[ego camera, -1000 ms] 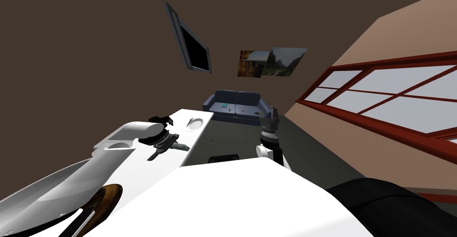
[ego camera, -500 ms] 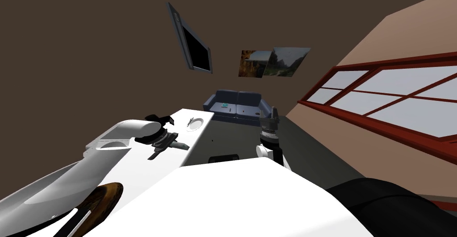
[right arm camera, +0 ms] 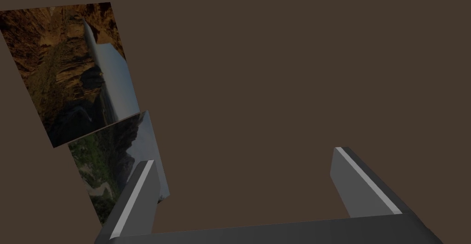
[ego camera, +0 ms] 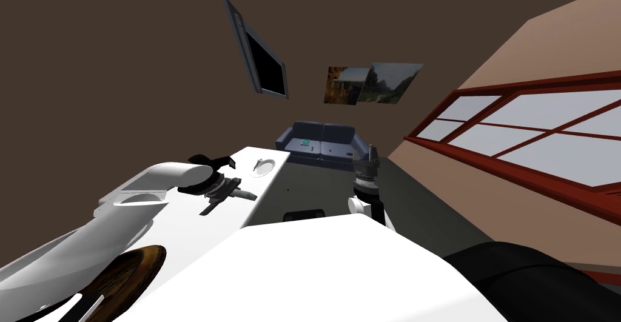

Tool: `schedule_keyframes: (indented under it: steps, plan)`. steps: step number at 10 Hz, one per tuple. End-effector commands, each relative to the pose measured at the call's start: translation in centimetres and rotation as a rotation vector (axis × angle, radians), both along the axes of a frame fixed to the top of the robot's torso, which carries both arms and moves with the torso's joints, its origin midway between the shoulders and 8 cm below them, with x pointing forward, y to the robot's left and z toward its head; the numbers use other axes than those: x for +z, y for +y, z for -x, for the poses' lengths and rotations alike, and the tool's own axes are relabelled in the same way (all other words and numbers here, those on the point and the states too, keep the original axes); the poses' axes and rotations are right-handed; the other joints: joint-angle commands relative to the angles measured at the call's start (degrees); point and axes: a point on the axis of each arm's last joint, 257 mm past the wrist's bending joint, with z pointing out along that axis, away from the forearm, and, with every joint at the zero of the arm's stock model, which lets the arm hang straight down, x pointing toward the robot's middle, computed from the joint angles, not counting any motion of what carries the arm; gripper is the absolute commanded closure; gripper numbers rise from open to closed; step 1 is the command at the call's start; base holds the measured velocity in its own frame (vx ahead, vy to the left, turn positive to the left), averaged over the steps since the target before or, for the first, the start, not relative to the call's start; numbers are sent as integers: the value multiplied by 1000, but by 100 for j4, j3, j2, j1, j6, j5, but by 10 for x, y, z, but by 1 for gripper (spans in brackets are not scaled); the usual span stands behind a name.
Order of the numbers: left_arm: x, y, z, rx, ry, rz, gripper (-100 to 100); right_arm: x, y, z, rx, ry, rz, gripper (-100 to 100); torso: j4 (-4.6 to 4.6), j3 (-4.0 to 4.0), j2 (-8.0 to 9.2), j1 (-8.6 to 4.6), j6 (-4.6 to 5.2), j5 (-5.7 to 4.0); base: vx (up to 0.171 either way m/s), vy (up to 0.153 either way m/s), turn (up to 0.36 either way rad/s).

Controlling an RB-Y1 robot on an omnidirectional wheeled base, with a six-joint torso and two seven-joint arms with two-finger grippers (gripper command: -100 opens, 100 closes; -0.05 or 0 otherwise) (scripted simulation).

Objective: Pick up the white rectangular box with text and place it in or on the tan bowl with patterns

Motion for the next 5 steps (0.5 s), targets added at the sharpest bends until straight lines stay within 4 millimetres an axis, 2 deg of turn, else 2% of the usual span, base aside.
schedule_keyframes:
  steps: [1, 5]
  plan:
    - [8, 2, -5, -26, -24, 4, 100, 0, 0, 0, 0, 0, 0, 0, 0, 0, 0, 0, 0, 0, -40, -55, -1]
    - [22, 9, -5, -78, -37, 7, 100, 0, 0, 0, 0, 0, 0, 0, 6, 9, 11, -10, 2, -7, -35, -52, -8]
